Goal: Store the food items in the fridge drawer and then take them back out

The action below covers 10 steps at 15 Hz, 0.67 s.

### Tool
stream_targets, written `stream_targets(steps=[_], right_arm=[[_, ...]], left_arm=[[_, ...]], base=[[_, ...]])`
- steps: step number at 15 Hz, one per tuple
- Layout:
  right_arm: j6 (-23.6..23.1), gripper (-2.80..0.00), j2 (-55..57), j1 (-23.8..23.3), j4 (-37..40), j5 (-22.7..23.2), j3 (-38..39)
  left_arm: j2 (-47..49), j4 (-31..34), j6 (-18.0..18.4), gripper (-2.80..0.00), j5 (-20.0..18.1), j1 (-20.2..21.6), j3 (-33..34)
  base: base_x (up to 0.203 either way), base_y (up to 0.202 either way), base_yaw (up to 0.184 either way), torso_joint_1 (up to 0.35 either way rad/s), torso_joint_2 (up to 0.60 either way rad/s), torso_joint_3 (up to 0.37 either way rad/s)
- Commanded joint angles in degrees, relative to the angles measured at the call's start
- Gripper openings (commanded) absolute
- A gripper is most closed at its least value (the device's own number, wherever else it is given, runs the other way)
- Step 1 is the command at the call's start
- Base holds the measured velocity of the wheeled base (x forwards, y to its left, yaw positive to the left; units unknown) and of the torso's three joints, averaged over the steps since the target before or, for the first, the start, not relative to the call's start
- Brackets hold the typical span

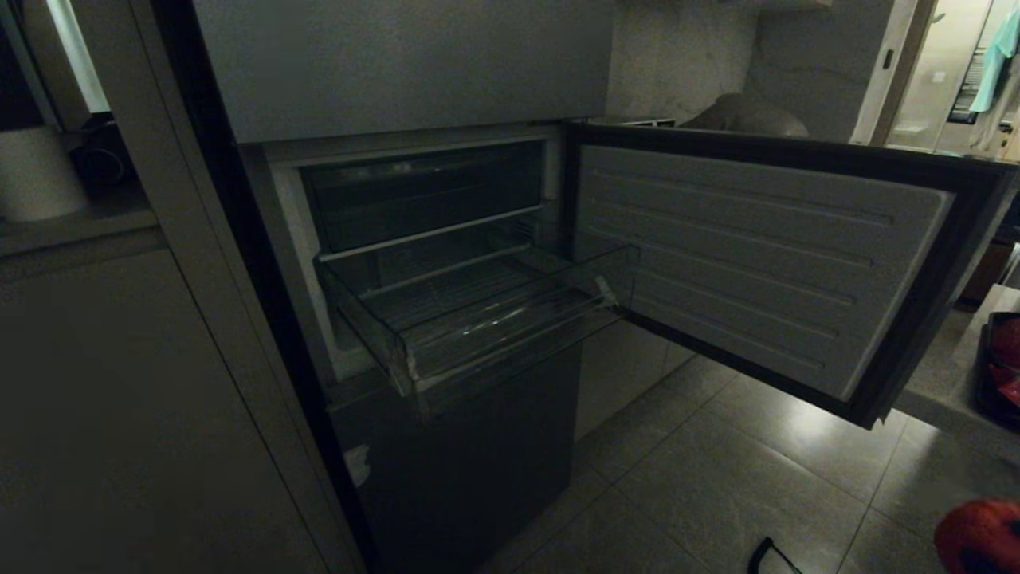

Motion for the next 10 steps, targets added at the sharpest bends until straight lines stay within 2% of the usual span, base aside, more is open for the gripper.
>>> stream_targets(steps=[1, 3, 5, 10], right_arm=[[-0.35, -2.8, -20.06, 1.57, 11.97, -2.2, -0.84], [-0.91, -2.8, -27.59, 1.51, 17.29, -4.2, 0.47], [-1.23, -2.8, -28.19, 1.44, 21.13, -6.24, 2.2], [-0.89, -2.8, -28.19, 1.44, 21.14, -6.25, 2.21]], left_arm=[[0.09, 0.03, -0.03, -2.8, 0.02, 0.02, 0.0], [0.09, 0.02, -0.12, -2.8, 0.02, 0.02, 0.0], [0.09, 0.02, -0.12, -2.8, 0.02, 0.02, 0.0], [0.09, 0.02, -0.12, -2.8, 0.02, 0.02, 0.0]], base=[[0.0, 0.0, 0.0, 0.0, 0.0, 0.0], [0.0, 0.0, 0.0, 0.0, 0.0, 0.0], [0.0, 0.0, 0.0, 0.0, 0.0, 0.0], [0.0, 0.0, 0.0, 0.0, 0.0, 0.0]])
